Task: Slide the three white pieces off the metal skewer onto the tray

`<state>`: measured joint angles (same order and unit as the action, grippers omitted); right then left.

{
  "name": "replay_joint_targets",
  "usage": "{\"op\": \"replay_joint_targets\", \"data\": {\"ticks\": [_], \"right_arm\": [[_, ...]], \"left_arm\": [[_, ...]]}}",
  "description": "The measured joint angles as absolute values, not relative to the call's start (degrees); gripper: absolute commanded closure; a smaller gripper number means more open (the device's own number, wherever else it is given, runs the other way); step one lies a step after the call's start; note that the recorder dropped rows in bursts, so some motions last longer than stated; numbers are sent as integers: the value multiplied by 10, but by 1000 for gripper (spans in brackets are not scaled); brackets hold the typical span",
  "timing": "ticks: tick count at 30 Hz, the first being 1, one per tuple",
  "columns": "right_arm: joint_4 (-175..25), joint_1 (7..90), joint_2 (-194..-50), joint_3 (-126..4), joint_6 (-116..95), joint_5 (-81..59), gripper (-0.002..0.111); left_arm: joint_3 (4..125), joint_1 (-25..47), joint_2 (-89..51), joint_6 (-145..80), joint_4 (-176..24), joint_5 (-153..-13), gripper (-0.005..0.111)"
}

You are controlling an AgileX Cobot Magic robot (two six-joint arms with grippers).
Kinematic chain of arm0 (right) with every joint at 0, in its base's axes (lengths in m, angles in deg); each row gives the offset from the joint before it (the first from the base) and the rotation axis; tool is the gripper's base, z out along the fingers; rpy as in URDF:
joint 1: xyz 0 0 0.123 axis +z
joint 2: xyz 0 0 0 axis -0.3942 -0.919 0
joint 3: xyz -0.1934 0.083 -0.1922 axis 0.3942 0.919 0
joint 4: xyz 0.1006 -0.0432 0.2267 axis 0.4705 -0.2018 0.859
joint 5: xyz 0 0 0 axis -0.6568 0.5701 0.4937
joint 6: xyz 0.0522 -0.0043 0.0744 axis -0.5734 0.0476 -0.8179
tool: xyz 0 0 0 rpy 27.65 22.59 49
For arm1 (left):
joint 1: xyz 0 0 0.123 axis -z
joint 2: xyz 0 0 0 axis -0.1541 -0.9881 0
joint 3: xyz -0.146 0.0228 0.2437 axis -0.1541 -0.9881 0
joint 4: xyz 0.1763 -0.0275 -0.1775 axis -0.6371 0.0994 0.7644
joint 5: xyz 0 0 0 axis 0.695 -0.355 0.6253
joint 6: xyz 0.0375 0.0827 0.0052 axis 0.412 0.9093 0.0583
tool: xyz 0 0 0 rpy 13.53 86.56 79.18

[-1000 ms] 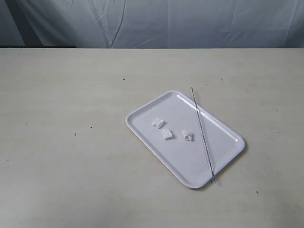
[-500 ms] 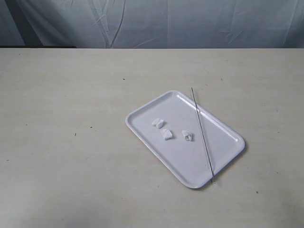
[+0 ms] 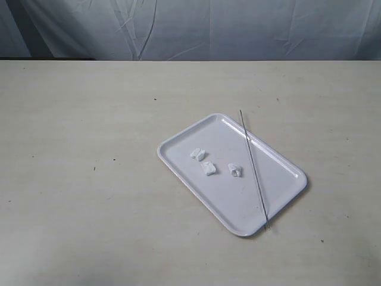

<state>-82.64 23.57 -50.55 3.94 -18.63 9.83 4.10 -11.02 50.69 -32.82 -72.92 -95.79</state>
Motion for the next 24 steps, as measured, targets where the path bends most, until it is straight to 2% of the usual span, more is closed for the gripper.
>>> {"op": "replay_joint_targets", "data": {"ticks": [24], "right_arm": [[-816,225,-506,39,-187,98,109]], "left_arm": [[41,-110,507,-357,-731,-958,107]]}}
